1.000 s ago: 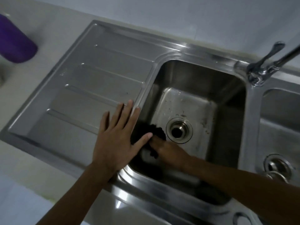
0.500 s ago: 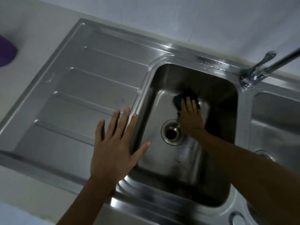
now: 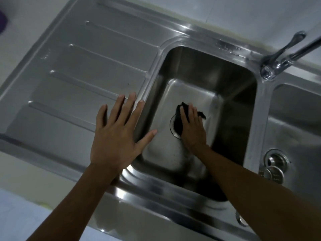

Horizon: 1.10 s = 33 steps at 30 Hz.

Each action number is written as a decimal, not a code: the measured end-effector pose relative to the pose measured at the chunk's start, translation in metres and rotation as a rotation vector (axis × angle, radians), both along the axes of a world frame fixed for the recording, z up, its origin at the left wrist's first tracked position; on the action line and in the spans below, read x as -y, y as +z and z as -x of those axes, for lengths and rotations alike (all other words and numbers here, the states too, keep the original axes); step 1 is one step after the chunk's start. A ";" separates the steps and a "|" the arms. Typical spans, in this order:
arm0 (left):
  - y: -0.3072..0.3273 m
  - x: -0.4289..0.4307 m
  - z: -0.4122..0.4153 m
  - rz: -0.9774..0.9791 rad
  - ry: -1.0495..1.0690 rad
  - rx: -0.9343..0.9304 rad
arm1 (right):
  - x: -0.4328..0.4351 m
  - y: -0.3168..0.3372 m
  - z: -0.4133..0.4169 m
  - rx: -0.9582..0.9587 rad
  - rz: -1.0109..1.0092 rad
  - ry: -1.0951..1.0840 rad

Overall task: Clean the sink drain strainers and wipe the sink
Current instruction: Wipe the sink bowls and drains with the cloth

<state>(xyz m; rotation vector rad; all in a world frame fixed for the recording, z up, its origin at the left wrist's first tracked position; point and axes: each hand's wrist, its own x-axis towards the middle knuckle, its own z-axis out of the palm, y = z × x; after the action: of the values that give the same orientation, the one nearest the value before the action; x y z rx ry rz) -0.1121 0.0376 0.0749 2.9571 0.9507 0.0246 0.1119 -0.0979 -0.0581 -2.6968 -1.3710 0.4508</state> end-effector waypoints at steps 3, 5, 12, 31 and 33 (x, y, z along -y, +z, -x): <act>-0.005 -0.002 0.001 -0.012 0.004 -0.004 | 0.006 -0.008 0.001 -0.009 -0.017 -0.056; -0.007 0.003 0.003 -0.004 0.006 -0.005 | 0.013 -0.011 0.004 -0.012 0.003 -0.056; -0.004 0.000 -0.001 -0.030 0.022 0.028 | -0.001 0.005 -0.013 -0.042 0.159 -0.153; -0.012 0.005 0.003 -0.075 0.020 0.081 | 0.026 0.025 0.069 -0.107 0.249 0.896; -0.012 0.005 0.001 -0.064 0.022 0.079 | 0.023 0.022 0.076 -0.120 0.255 0.822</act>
<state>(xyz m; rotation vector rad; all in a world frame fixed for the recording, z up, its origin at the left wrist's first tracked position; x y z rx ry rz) -0.1131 0.0328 0.0629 2.9779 0.9898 0.1742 0.0354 -0.1205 -0.0357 -2.0788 -2.4805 0.8641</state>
